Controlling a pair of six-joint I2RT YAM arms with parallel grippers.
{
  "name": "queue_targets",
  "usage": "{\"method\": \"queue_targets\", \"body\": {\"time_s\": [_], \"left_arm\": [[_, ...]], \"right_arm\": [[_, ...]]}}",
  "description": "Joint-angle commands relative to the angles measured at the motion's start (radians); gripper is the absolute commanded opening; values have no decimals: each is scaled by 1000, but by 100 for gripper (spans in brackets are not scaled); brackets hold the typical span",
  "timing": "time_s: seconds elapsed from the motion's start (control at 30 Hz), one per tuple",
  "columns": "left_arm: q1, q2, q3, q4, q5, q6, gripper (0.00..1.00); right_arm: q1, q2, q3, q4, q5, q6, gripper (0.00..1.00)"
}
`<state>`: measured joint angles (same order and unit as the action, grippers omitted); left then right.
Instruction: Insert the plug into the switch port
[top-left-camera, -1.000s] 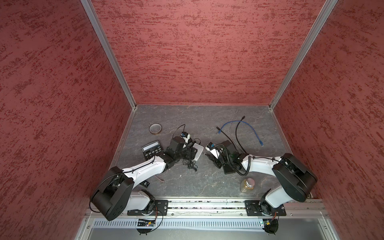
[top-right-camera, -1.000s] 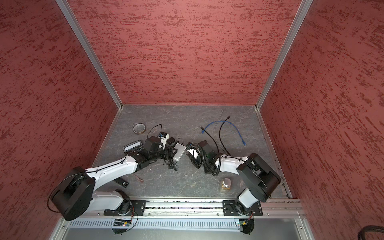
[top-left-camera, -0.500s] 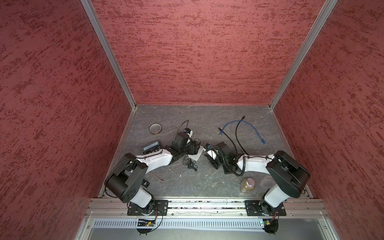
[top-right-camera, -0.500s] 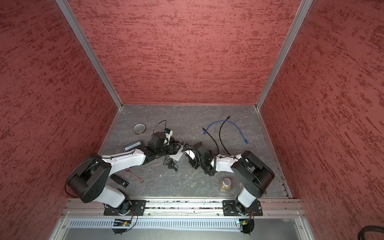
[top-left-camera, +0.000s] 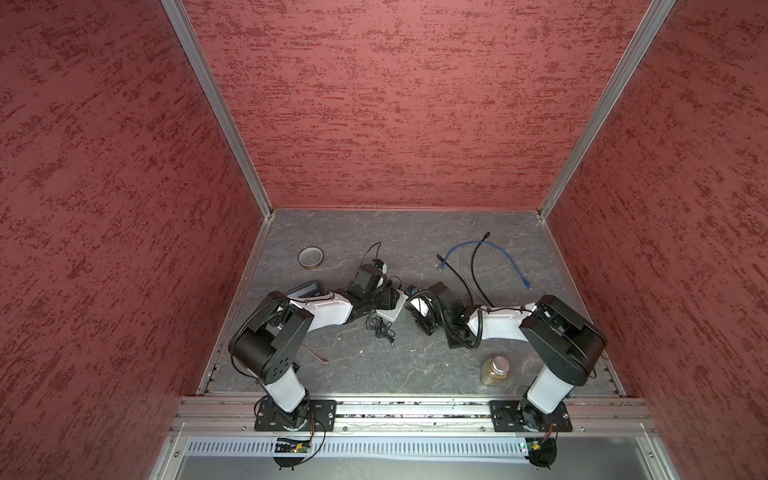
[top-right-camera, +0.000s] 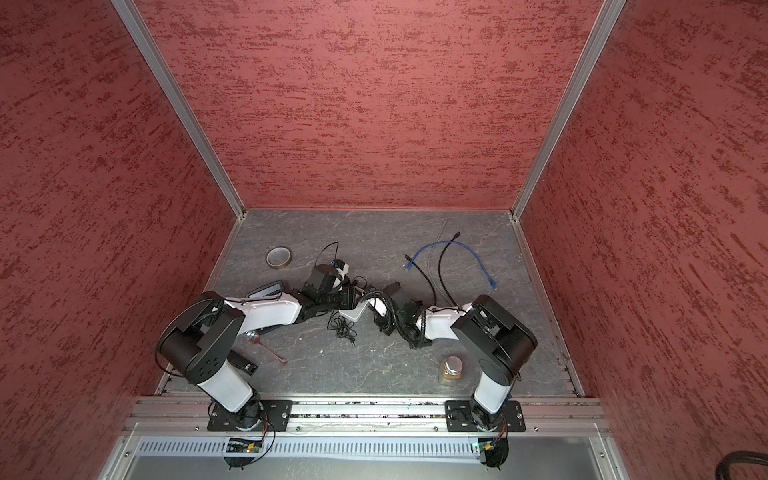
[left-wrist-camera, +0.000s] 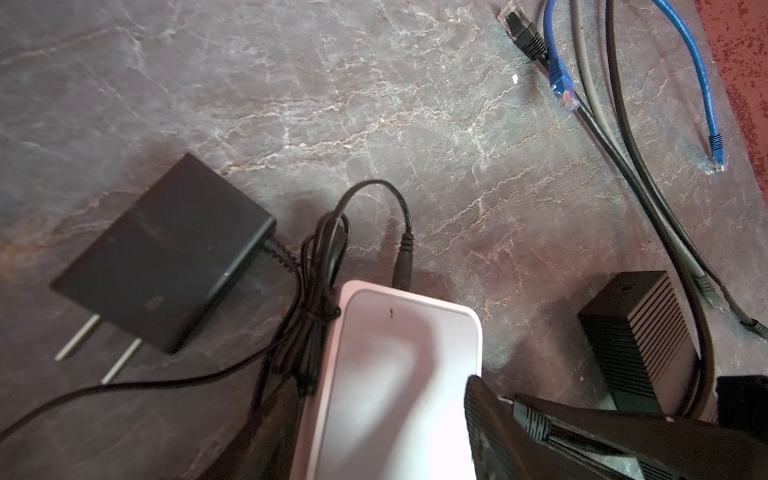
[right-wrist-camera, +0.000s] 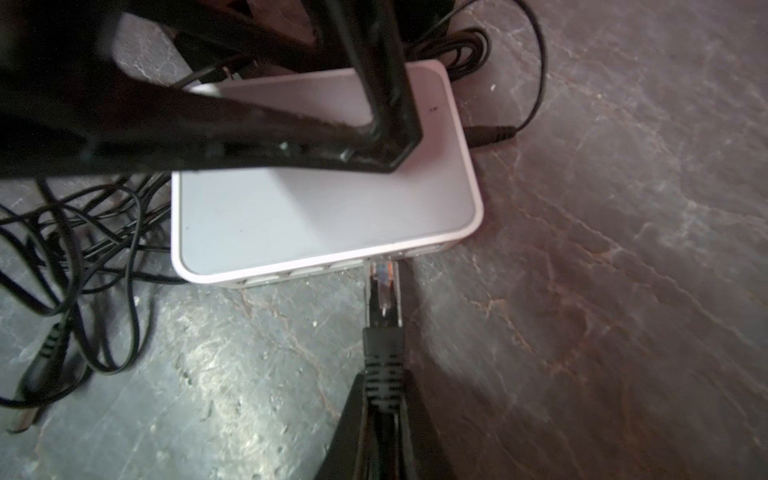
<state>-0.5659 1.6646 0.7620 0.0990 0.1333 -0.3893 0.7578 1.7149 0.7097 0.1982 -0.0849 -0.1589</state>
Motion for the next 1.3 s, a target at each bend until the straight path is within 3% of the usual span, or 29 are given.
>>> {"method": "queue_targets", "body": {"time_s": [0.0,0.27,0.73,1.27], "left_arm": [[4,16,8,29,13,-6,64],[4,29,-5,48,9,-30,64],[-2,32,-29,51,13,-72,64],[-39,44,-45,150,165,-48,64]], "right_arm": [[9,13,13,23,7,24,0],[29,2,15,-6,-27,16,0],[39,7,36,48,34,101,0],[68,32,48,141,-18,37,0]]}}
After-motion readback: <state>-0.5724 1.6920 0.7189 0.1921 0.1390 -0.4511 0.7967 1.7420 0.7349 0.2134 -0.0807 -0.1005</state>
